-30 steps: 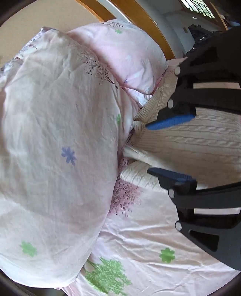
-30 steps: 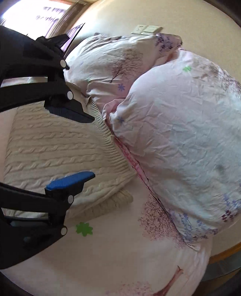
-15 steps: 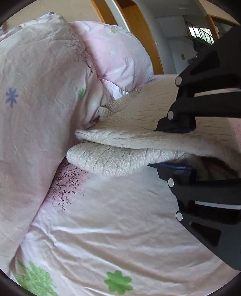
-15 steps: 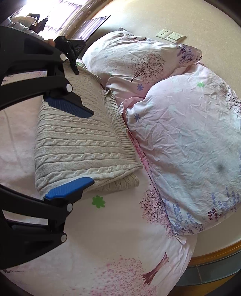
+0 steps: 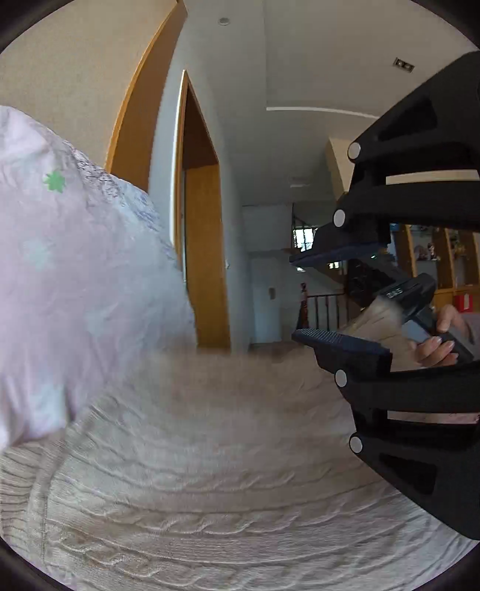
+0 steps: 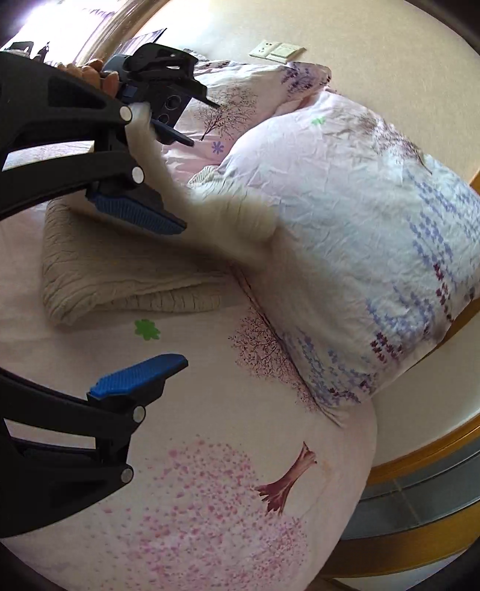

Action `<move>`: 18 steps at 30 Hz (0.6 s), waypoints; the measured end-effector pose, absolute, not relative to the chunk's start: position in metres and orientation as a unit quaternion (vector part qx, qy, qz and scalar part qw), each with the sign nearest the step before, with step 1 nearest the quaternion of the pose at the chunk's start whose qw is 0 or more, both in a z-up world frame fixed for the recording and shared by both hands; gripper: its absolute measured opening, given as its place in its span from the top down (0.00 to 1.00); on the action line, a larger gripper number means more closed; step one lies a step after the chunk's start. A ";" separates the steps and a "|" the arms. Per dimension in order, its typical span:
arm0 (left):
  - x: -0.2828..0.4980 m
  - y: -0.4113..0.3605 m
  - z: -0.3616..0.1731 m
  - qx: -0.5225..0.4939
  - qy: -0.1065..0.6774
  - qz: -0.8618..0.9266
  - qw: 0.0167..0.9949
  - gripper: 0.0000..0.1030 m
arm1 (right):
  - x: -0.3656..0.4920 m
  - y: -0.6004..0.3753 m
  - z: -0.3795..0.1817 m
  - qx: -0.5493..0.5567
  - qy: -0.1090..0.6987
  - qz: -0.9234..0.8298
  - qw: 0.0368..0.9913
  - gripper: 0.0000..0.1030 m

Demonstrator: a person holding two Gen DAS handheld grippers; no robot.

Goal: Fold small clothes

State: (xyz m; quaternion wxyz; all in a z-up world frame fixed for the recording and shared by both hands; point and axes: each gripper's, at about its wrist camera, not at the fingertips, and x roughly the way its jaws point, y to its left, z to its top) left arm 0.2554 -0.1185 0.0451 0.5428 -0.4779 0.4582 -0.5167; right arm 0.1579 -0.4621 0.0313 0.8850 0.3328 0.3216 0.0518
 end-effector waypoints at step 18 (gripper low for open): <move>0.232 -0.049 0.014 -0.197 0.498 -0.243 0.809 0.08 | 0.257 -0.437 -0.034 0.397 0.493 0.194 0.750 0.61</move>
